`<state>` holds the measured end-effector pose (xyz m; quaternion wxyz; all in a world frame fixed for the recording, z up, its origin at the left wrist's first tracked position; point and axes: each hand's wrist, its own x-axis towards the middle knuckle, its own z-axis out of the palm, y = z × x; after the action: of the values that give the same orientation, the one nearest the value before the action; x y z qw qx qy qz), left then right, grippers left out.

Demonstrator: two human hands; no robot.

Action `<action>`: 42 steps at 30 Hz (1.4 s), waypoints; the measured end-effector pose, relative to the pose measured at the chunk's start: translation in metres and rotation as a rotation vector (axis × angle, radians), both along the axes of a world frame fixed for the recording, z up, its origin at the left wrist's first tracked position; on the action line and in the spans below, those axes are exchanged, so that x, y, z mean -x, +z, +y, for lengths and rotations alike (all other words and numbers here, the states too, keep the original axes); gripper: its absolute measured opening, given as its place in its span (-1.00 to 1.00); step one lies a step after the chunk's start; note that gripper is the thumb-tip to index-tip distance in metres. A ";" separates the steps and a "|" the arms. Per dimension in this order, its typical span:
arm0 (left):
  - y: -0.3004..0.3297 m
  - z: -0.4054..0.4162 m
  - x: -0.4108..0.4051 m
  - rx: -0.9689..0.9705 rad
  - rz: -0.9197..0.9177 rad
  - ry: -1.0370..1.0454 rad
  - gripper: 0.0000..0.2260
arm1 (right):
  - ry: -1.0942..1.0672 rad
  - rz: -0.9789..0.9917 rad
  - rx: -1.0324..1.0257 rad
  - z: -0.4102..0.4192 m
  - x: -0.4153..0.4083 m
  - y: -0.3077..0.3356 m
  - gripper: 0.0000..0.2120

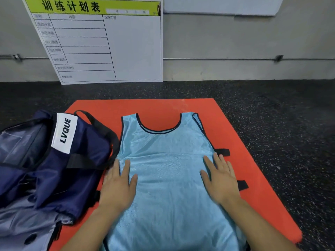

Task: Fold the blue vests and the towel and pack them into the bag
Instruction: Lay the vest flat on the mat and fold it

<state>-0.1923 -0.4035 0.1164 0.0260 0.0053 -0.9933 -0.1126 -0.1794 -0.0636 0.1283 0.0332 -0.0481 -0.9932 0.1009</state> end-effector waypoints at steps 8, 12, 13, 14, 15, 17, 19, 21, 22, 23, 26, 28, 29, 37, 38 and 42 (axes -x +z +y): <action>0.021 0.020 0.086 0.208 0.163 -0.086 -0.45 | -0.035 -0.080 0.102 -0.003 0.097 0.001 -0.47; 0.010 0.016 0.138 0.149 -0.059 0.006 -0.46 | -0.044 -0.045 0.107 0.000 0.128 -0.007 -0.48; 0.007 0.014 0.148 0.121 -0.082 0.005 -0.45 | -0.037 -0.009 0.108 0.002 0.133 -0.009 -0.50; 0.005 0.014 0.157 0.098 -0.081 -0.004 -0.45 | -0.024 0.024 0.109 0.004 0.138 -0.011 -0.51; 0.004 0.015 0.167 0.070 -0.067 -0.020 -0.47 | -0.007 0.047 0.105 0.006 0.145 -0.012 -0.51; 0.010 0.017 0.188 -0.017 -0.089 -0.045 -0.55 | 0.032 0.043 0.086 0.013 0.162 -0.010 -0.50; 0.018 0.016 0.203 -0.077 -0.154 -0.040 -0.58 | 0.035 0.005 0.093 0.020 0.176 -0.007 -0.49; 0.022 0.011 0.215 -0.033 -0.186 -0.016 -0.56 | -0.024 -0.018 0.126 0.027 0.183 -0.003 -0.50; 0.023 0.009 0.216 0.012 -0.192 0.004 -0.56 | -0.051 -0.032 0.150 0.030 0.184 -0.002 -0.50; 0.021 0.007 0.218 0.041 -0.193 0.019 -0.56 | -0.055 -0.045 0.174 0.031 0.183 -0.002 -0.50; 0.017 0.005 0.221 -0.017 -0.165 -0.012 -0.56 | 0.012 -0.055 0.214 0.027 0.184 -0.006 -0.50; 0.014 0.005 0.226 -0.069 -0.135 -0.025 -0.56 | 0.040 -0.028 0.217 0.027 0.190 -0.005 -0.49; 0.013 0.006 0.230 -0.083 -0.131 -0.027 -0.54 | 0.039 -0.017 0.208 0.030 0.196 -0.005 -0.48; 0.028 0.051 0.249 0.044 -0.034 0.021 -0.42 | -0.088 -0.032 -0.090 0.060 0.248 0.011 -0.43; 0.035 0.068 0.235 0.076 0.058 -0.017 -0.43 | -0.042 0.027 -0.104 0.047 0.244 0.013 -0.44; 0.009 0.122 0.163 0.030 0.119 -0.334 -0.40 | 0.295 0.012 -0.021 -0.025 0.189 -0.013 -0.28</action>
<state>-0.3555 -0.2817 0.1251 0.0658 -0.1667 -0.9787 -0.1004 -0.3679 -0.0890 0.1150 0.0245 0.0996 -0.9902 0.0947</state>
